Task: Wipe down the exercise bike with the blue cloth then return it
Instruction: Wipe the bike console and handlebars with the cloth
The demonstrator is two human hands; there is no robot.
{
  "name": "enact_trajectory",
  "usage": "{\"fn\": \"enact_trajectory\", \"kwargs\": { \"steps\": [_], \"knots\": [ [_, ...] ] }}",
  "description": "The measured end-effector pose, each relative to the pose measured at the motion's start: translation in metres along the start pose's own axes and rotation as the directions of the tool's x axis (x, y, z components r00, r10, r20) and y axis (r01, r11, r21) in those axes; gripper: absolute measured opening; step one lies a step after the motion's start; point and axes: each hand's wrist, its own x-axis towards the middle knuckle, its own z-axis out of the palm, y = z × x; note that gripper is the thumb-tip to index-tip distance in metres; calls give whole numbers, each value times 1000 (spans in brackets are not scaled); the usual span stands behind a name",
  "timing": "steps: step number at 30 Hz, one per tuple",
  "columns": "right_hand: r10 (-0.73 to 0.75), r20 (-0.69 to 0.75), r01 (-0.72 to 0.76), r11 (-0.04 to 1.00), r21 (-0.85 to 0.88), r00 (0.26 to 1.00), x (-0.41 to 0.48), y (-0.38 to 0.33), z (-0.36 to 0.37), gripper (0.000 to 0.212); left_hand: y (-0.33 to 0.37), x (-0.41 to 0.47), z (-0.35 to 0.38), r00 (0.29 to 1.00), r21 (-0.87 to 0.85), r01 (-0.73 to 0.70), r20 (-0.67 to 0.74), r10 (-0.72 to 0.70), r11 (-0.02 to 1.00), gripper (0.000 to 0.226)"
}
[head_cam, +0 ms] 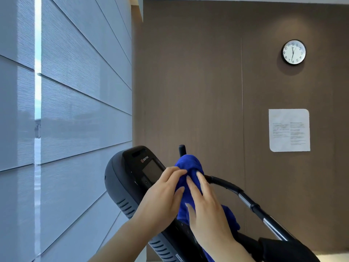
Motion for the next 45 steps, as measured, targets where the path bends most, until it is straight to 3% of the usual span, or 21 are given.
{"fn": "enact_trajectory", "kwargs": {
  "steps": [4, 8, 16, 26, 29, 33, 36, 39, 42, 45],
  "knots": [
    [36, -3, -37, 999, -10, 999, 32, -10, -1, 87, -6, 19, 5, 1000, 105, 27, 9, -28, 994, 58],
    [25, -67, -29, 998, -58, 997, 44, -9, 10, 97, -16, 28, 10, 998, -35, 63, 27, -62, 997, 57],
    [15, -129, 7, 986, 169, 991, 26, -3, 4, 78, -2, 10, 17, 985, -40, 151, -78, -153, 988, 49],
    [-14, -16, 18, 962, 274, 1000, 9, 12, -44, 60, 42, -18, 8, 979, 8, 204, 14, -204, 979, 52],
    [15, -208, 56, 942, 330, 978, 28, 21, -75, 54, 47, -14, -7, 991, 119, 132, 9, -134, 984, 55],
    [68, -450, 111, 927, 358, 890, 42, 35, -108, 49, 47, 0, -20, 995, 220, 102, -17, -100, 970, 57],
    [13, -356, 119, 930, 347, 935, 35, 43, -105, 50, 43, 11, -19, 992, 300, 121, -8, -125, 946, 54],
    [-18, -70, 37, 958, 286, 997, 15, 41, -73, 57, 38, 21, -12, 987, 385, 108, 65, -144, 916, 53],
    [23, 206, -83, 954, 288, 978, 1, 29, -32, 86, 30, 25, -4, 975, 425, 74, 157, -154, 902, 65],
    [26, 169, -60, 978, 201, 985, -5, 24, -2, 95, 21, 19, 5, 960, 440, 31, 238, -149, 897, 68]
  ]
}}
